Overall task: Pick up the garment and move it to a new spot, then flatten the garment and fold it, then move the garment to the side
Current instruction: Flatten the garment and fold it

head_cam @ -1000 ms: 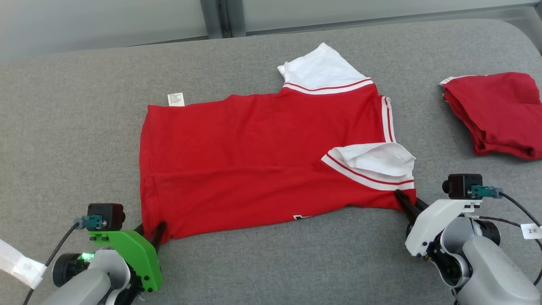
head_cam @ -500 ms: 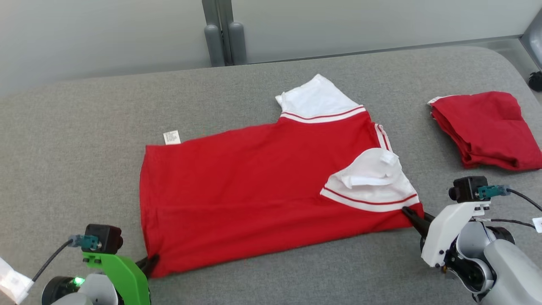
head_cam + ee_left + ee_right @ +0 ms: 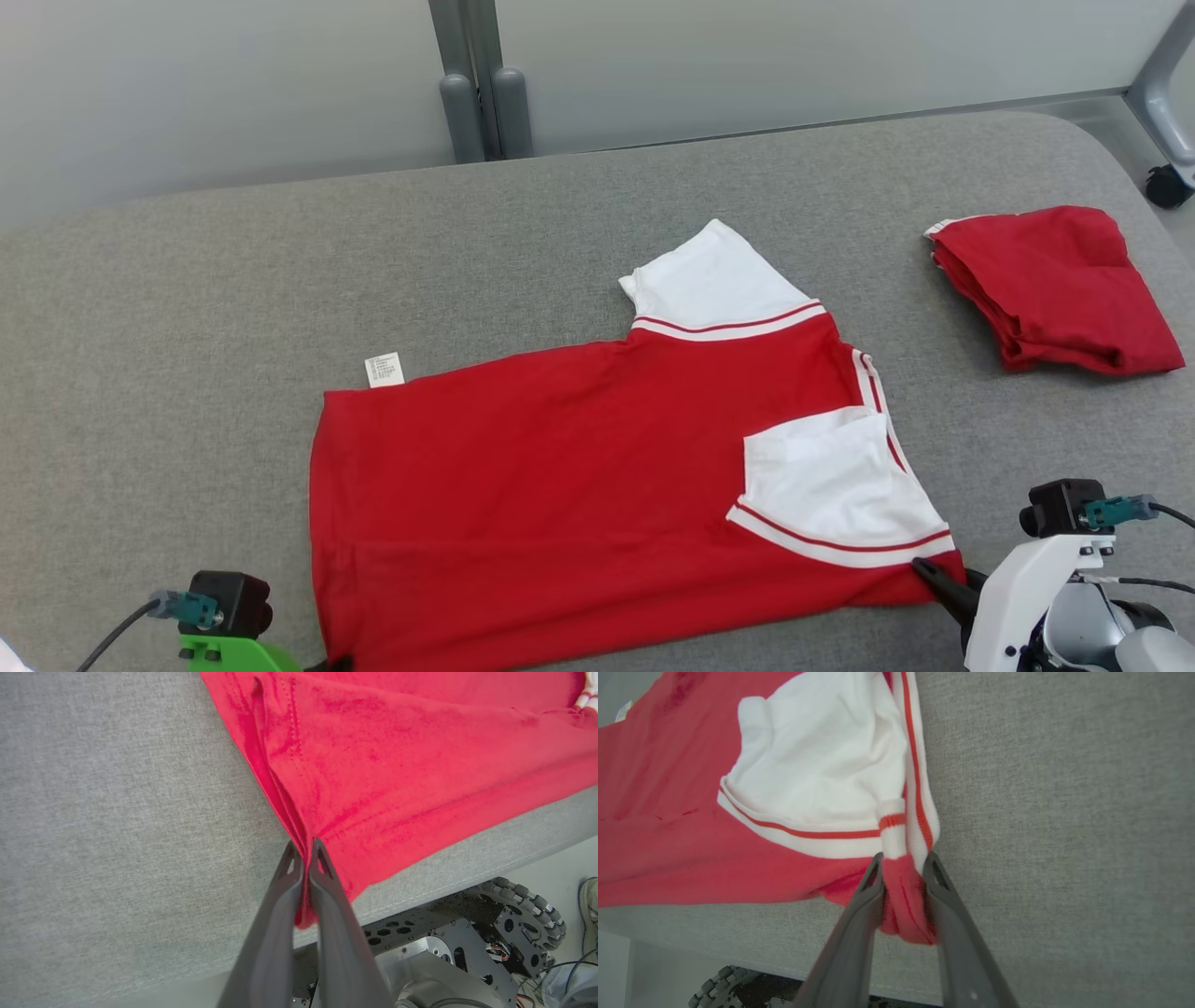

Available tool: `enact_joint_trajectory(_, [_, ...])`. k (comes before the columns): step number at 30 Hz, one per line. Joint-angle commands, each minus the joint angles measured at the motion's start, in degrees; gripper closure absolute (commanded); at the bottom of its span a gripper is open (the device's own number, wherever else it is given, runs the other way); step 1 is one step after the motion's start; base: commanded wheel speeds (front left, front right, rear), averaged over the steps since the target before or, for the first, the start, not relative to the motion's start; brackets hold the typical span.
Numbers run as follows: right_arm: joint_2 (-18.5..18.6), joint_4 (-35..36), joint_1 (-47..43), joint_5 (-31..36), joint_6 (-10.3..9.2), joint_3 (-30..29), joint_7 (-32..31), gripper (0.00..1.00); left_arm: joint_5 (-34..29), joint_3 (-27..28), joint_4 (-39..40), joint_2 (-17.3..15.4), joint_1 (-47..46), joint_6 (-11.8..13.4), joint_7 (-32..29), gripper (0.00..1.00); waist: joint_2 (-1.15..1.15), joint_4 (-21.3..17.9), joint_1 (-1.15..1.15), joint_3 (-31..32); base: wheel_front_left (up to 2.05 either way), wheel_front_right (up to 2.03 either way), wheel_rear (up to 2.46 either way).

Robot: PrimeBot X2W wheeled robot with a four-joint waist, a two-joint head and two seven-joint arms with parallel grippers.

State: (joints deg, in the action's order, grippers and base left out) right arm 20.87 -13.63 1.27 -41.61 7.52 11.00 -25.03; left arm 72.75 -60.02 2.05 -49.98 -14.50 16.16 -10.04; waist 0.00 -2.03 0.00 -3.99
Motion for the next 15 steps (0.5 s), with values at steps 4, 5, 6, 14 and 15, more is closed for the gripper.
enact_joint_trajectory(4, [-1.2, 3.1, -1.5, 2.2, -0.03, -3.0, 0.1, 0.00, -0.1, 0.5, 0.3, -1.1, 0.7, 1.1, 0.2, 0.00, 0.00, -0.2, 0.00, -0.1, 0.00, 0.00, 0.00])
enact_joint_trajectory(5, [-1.4, 3.8, -1.6, 2.9, -0.03, -3.6, 0.1, 0.00, -0.2, 0.6, 0.4, -1.2, 0.4, 1.3, 0.5, 0.00, 0.00, -0.2, 0.00, -0.1, 0.00, 0.00, 0.00])
enact_joint_trajectory(6, [-1.6, 4.4, -1.6, 3.3, -0.03, -4.1, 0.2, 0.00, -0.4, 0.8, 0.6, -1.2, 0.0, 1.3, 0.7, 0.00, 0.00, -0.2, 0.00, 0.0, 0.00, 0.00, 0.00])
enact_joint_trajectory(14, [-2.8, 9.4, 3.1, 8.4, -0.03, -5.7, 3.2, 0.00, -4.2, 4.9, 0.4, -1.3, -4.3, 2.6, 7.2, 0.00, 0.00, -0.1, 0.00, -1.4, 0.00, 0.00, 0.00])
enact_joint_trajectory(15, [-2.8, 9.5, 4.2, 9.0, -0.03, -5.8, 3.7, 0.00, -4.9, 5.3, 0.2, -1.1, -5.2, 2.6, 7.9, 0.00, 0.00, 0.0, 0.00, -1.9, 0.00, 0.00, 0.00])
